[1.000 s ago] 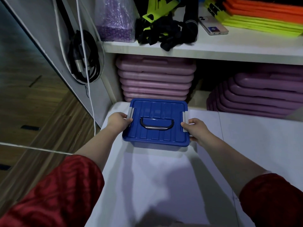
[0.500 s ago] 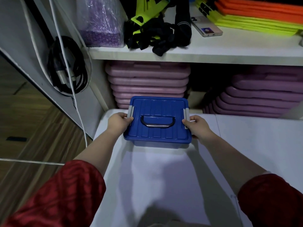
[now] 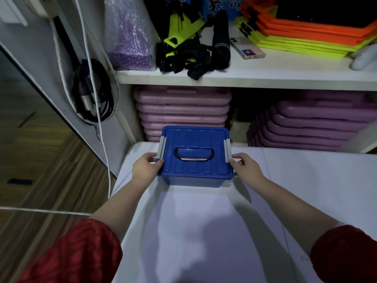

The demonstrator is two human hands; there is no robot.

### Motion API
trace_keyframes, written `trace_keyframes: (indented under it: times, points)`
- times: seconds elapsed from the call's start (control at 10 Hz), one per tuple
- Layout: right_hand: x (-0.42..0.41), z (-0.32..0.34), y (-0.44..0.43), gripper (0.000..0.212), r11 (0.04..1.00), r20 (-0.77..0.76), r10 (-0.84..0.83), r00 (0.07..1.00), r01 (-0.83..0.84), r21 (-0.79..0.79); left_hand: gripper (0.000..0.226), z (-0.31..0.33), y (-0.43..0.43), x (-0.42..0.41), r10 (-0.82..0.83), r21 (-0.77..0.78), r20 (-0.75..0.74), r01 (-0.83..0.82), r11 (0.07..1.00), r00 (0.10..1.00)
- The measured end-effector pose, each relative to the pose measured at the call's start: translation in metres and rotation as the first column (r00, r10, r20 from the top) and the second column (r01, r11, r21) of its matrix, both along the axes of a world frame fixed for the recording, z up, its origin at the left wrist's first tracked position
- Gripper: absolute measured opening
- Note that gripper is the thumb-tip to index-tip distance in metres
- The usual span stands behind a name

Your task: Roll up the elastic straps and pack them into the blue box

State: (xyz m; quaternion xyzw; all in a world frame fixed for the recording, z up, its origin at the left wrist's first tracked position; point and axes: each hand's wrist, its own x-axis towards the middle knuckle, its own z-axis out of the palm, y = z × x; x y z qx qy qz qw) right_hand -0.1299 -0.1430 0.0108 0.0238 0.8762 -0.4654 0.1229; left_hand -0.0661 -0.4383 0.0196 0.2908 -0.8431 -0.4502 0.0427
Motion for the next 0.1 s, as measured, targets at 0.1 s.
trace_keyframes:
  times: [0.1]
  points:
    - [0.0479, -0.0048, 0.0277, 0.022, 0.996, -0.082, 0.079, 0.994, -0.075, 0.049, 0.022, -0.0023, 0.0045, 0.0514, 0.028, 0.075, -0.052, -0.024, 0.997, 0.998]
